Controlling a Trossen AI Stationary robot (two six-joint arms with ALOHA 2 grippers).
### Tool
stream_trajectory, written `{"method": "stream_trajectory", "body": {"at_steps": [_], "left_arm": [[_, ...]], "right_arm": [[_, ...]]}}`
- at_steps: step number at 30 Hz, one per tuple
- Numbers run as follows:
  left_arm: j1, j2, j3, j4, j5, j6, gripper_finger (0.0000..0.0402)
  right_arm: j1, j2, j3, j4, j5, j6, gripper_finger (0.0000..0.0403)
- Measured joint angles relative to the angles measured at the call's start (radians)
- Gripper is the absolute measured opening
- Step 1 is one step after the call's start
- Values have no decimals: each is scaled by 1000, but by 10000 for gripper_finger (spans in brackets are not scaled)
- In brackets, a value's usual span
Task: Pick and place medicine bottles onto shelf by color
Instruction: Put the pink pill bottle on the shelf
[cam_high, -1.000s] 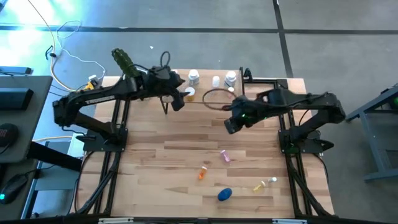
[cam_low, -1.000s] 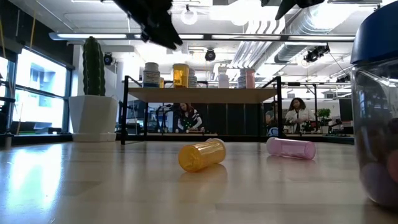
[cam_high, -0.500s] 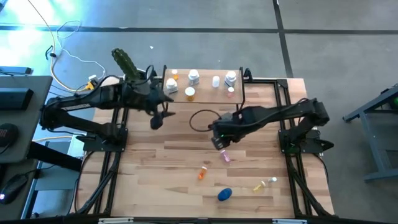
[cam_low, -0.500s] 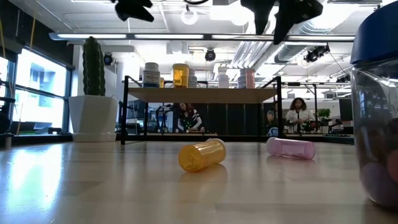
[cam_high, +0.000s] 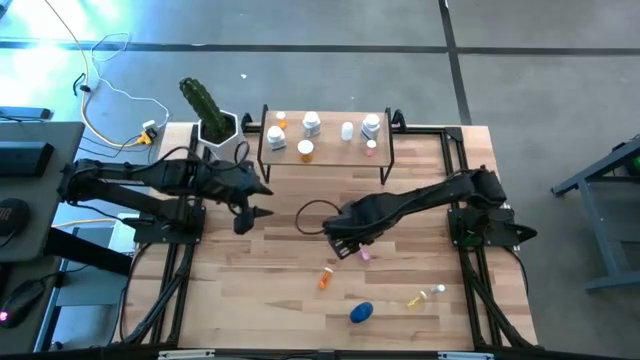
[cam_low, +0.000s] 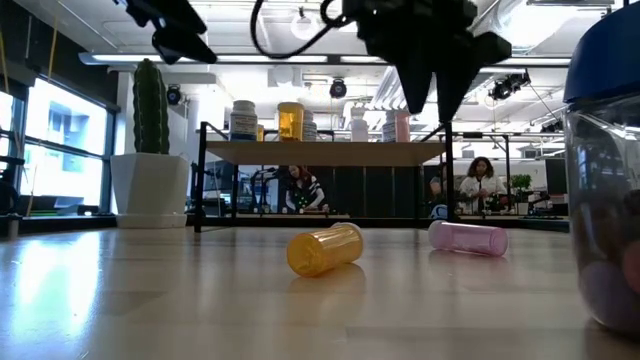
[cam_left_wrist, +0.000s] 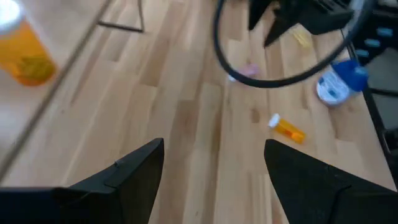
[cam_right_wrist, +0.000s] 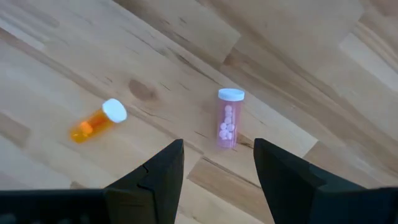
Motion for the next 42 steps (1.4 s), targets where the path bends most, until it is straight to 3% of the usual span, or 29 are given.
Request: {"method": "stream_trajectory", "body": {"at_steps": [10,22,37,42], "left_arm": [[-80,0,-6,22,-11,-8,268],[-86,0,-6,25,-11,-9,268],[-86,1,-6,21,-11,-8,268],[-86,1,-6,15,-10,-8,268]], "right_arm": [[-7,123,0,3,-1,-19,186],[-10,246,0,16,-47,-19,186],[-17,328,4,-2,-78,-44,185],[-18,330,4,2,-88,-37,162]]}}
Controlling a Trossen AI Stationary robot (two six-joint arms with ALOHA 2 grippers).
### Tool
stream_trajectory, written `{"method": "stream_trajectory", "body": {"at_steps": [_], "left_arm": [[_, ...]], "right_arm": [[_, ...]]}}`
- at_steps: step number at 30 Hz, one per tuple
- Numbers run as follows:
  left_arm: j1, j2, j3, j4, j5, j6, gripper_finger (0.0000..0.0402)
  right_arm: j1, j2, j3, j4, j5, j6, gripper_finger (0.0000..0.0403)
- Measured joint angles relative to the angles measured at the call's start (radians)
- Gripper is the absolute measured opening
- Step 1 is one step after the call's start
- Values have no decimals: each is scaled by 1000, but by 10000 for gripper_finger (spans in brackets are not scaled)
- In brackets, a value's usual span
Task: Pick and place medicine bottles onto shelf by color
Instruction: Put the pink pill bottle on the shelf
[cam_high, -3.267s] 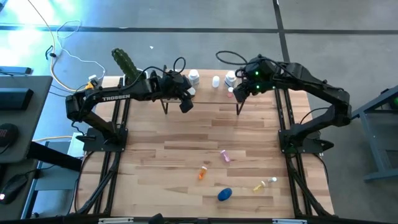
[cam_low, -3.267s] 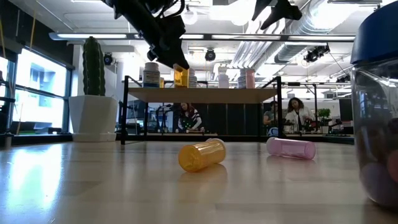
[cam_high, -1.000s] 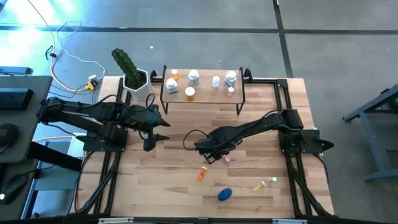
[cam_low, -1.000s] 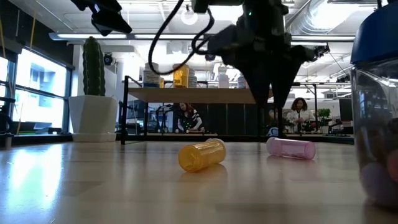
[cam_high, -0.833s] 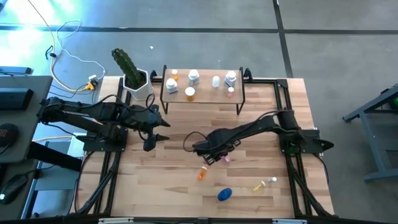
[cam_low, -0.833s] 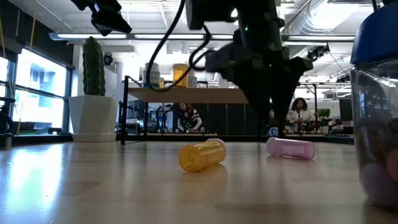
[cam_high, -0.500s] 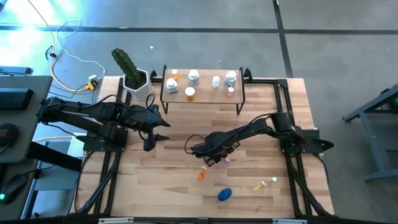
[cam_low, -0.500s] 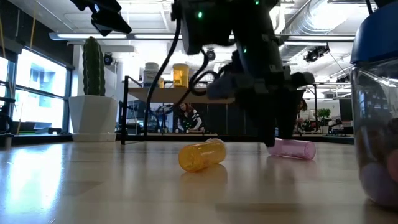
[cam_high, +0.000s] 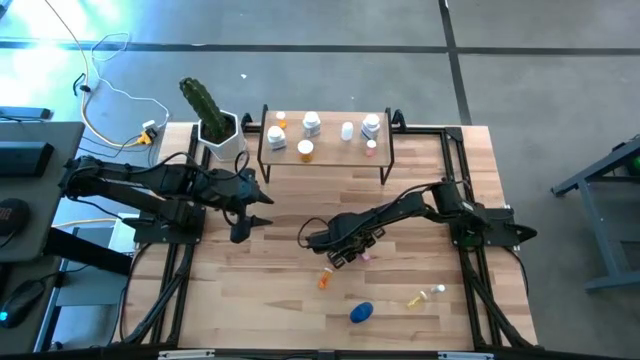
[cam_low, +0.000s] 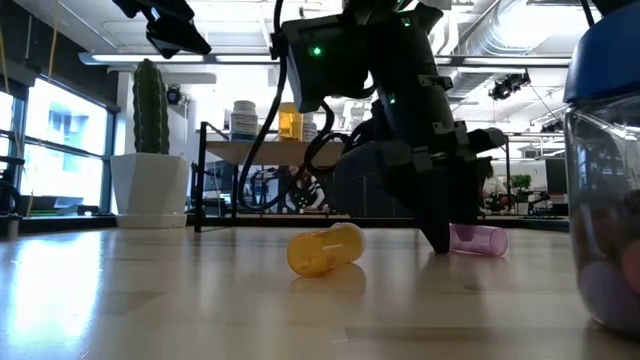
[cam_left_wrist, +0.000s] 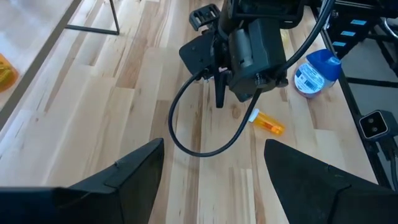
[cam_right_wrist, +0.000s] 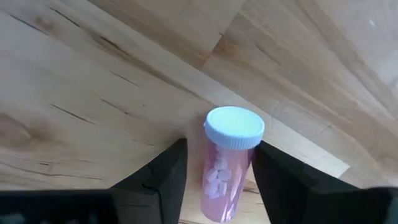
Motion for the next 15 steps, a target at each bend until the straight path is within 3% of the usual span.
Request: {"method": "stream_trajectory", "body": {"at_steps": [9,15], "left_arm": [[0,0,0,-24,3,0,268],[0,0,1,-24,4,17,268]], "right_arm": [[-2,-11,-6,7,-17,18,83],[5,-67,-6,39,-17,43,77]]}}
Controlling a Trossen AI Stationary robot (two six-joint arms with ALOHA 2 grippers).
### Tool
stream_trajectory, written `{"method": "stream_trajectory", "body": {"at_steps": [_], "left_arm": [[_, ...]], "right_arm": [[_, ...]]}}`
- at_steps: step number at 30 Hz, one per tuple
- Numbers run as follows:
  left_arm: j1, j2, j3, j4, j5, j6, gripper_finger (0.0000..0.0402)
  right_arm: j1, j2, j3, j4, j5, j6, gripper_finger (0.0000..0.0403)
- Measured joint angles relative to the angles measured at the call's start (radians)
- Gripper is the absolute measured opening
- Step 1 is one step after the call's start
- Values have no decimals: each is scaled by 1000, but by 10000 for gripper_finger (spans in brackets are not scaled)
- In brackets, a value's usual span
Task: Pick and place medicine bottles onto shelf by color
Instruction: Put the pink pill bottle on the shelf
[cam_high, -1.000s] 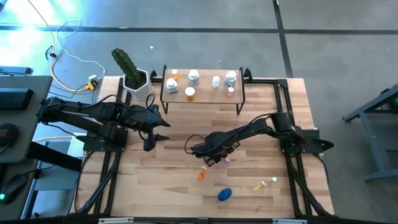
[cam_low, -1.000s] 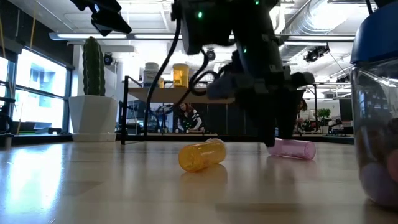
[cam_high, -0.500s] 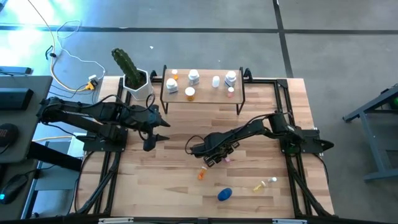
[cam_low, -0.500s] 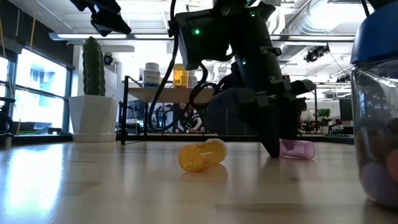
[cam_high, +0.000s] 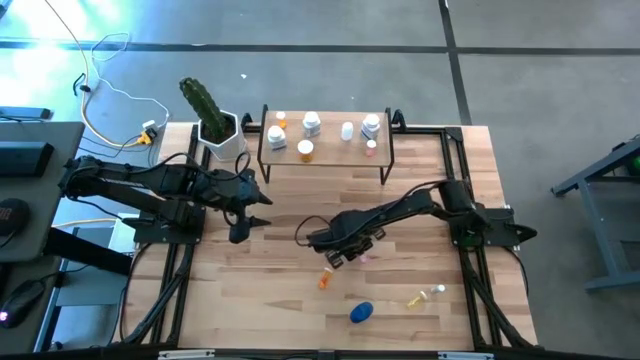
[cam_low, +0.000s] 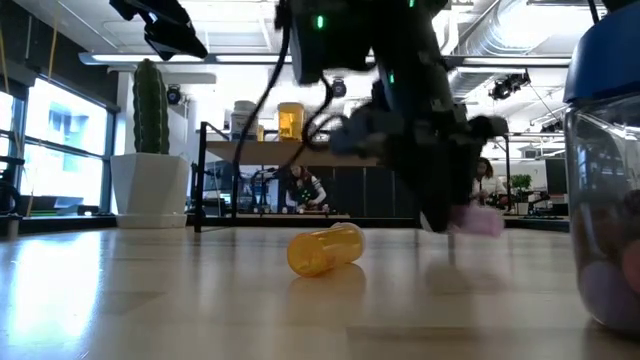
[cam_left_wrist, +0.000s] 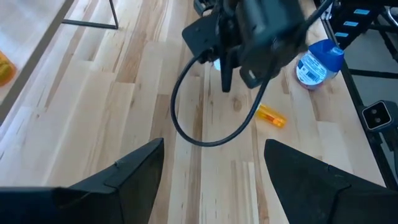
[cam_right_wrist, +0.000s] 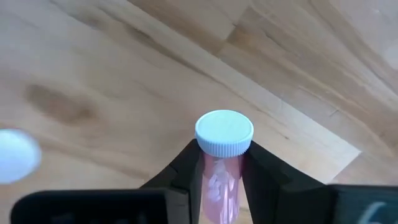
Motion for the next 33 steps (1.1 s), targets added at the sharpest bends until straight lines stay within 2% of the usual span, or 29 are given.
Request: {"method": "stream_trajectory", "body": {"at_steps": [7,12,17,23,33], "left_arm": [[0,0,0,1,29,-10,268],[0,0,0,2,63,-9,268],[0,0,0,3,80,-9,268],[0,0,0,51,173,-33,268],[-1,0,0,161,258,-89,268]], "right_arm": [[45,-107,0,197,56,64,80],[89,-188,1,366,193,89,80],[120,-250,2,461,321,79,80],[133,-290,2,553,380,-20,80],[110,-334,2,924,452,-351,80]]}}
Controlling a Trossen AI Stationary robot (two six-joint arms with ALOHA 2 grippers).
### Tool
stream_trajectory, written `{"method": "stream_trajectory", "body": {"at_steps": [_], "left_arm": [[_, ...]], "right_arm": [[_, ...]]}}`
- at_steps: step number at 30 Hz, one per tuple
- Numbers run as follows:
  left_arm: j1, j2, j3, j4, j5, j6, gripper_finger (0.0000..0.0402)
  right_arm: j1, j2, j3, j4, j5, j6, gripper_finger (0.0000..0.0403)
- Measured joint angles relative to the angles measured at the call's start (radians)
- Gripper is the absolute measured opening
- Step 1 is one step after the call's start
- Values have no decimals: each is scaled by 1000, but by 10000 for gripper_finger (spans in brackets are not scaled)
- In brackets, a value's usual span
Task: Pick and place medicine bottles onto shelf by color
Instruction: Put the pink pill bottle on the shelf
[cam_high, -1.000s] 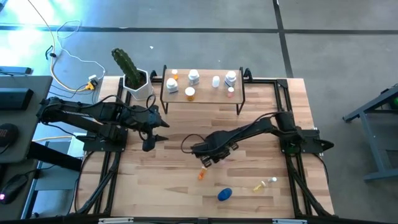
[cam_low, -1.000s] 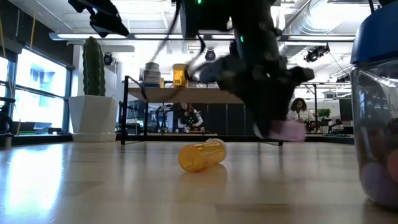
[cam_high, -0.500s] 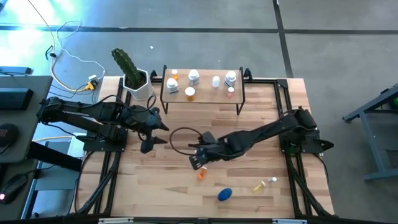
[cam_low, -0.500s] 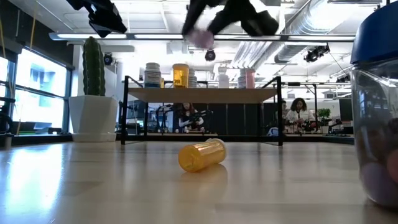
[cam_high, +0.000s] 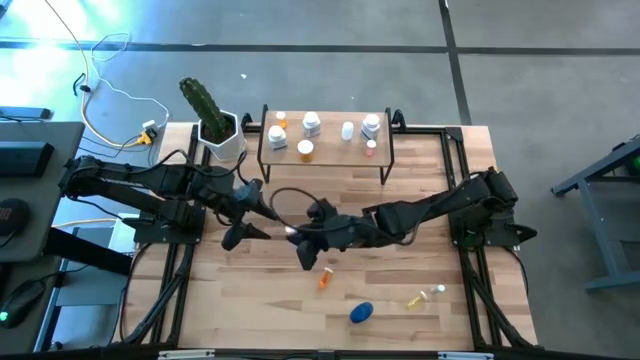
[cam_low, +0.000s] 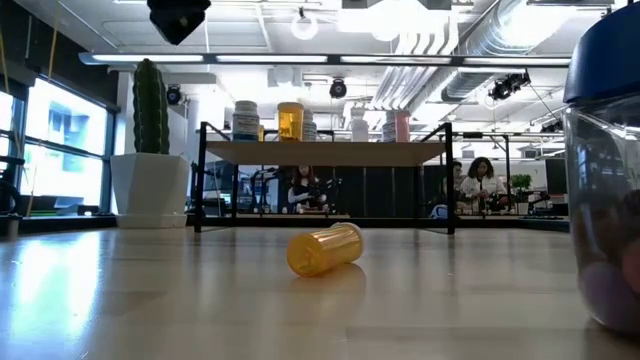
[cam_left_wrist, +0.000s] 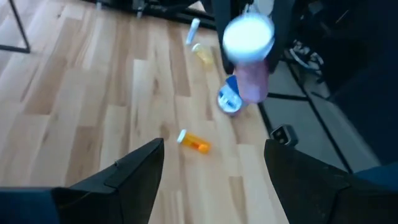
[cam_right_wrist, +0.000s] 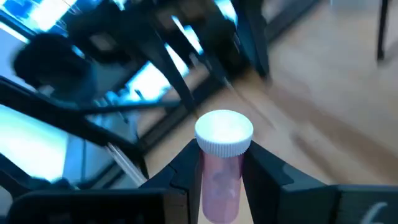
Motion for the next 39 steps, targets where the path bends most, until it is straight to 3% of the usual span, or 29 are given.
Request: {"method": "stream_trajectory", "body": {"at_steps": [10,22,39], "left_arm": [[0,0,0,216,33,-71,268],[0,6,0,315,-70,-115,265],[2,6,0,312,-77,-113,155]], "right_arm": [[-42,-17,0,156,13,-180,80],[-82,-17,0,194,7,-194,80],[-96,-17,0,244,-30,-197,80]]}}
